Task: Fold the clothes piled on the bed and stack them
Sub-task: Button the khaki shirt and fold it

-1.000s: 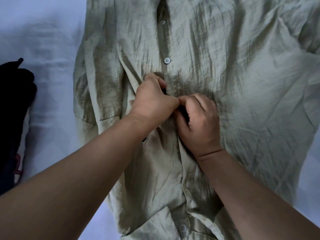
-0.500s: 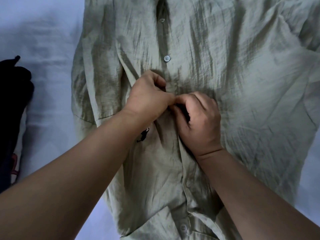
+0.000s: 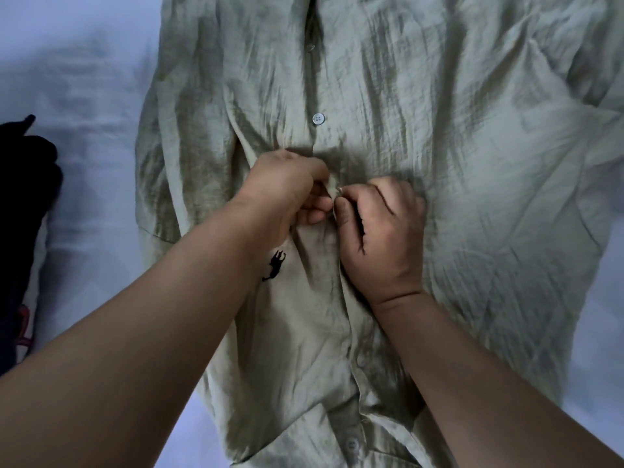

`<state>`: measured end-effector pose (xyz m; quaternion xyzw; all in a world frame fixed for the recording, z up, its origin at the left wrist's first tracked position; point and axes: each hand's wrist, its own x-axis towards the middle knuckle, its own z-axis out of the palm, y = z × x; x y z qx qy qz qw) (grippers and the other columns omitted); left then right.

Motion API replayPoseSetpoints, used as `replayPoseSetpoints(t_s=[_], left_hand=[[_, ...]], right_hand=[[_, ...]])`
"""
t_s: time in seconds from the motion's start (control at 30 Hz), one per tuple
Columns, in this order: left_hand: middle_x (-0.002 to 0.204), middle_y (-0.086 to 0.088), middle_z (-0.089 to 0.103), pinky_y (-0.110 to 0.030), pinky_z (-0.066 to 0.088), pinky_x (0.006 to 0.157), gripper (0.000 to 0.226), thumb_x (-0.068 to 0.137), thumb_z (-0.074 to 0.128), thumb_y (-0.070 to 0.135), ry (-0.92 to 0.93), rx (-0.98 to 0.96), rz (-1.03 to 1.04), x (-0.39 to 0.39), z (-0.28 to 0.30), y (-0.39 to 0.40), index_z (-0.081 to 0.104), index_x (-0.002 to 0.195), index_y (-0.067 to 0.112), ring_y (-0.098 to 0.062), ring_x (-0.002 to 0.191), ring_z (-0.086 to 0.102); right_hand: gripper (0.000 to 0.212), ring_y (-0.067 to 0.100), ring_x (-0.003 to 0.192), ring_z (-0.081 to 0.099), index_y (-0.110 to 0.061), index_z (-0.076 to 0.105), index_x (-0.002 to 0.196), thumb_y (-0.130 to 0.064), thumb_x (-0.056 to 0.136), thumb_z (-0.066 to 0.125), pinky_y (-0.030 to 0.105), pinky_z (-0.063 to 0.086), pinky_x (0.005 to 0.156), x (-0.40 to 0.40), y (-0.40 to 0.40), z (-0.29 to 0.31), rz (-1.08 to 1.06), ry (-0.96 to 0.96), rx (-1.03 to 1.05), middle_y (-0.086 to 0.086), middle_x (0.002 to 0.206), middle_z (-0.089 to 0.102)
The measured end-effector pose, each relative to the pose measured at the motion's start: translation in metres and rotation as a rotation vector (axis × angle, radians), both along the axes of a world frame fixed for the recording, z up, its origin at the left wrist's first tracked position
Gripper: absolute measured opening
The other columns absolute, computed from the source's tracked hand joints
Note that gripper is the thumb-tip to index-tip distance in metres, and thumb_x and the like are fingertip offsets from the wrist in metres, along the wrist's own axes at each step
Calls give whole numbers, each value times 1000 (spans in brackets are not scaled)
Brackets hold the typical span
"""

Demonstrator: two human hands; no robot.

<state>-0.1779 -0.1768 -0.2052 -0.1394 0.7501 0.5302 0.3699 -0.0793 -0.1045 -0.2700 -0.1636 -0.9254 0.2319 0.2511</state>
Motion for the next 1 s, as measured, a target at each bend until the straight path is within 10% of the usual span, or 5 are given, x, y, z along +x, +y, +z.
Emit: replayPoseSetpoints(t_s=[0.17,0.37,0.53,0.83,1.0], left_hand=[[62,1,65,-22,54,57,15,94,51,11,211,29,211,14,2,-15,58,80,15,-11,56,63],[133,-9,56,-36,37,107,33,88,52,26,803,-363,-505,87,-3,-93,68,113,13,-24,126,48],[145,-8,44,-38,25,107,55,83,44,35,855,-521,-796,126,-8,-152,46,137,23,-21,135,33],[134,-7,55,-30,25,111,43,96,43,48,929,-213,-1007,158,11,-198,68,106,15,-15,134,35],[141,-2,49,-44,11,112,54,75,42,35,1090,-577,-1306,153,7,-208,53,127,27,-21,139,29]], right_hand=[[36,32,91,57,-6,65,109,-28,89,44,40,41,81,3,5,8,52,-75,-205,10,97,64],[51,28,132,41,-11,48,138,-31,93,35,43,26,110,62,9,21,256,-425,-41,7,144,47],[52,19,136,32,-18,49,138,-36,90,36,41,23,109,134,14,38,246,-621,106,3,145,45],[56,19,126,41,-12,52,127,-20,73,39,36,34,97,235,36,66,379,-584,61,8,131,58],[61,16,129,39,-18,55,126,-14,67,43,45,30,98,244,50,57,425,-595,267,1,136,55]])
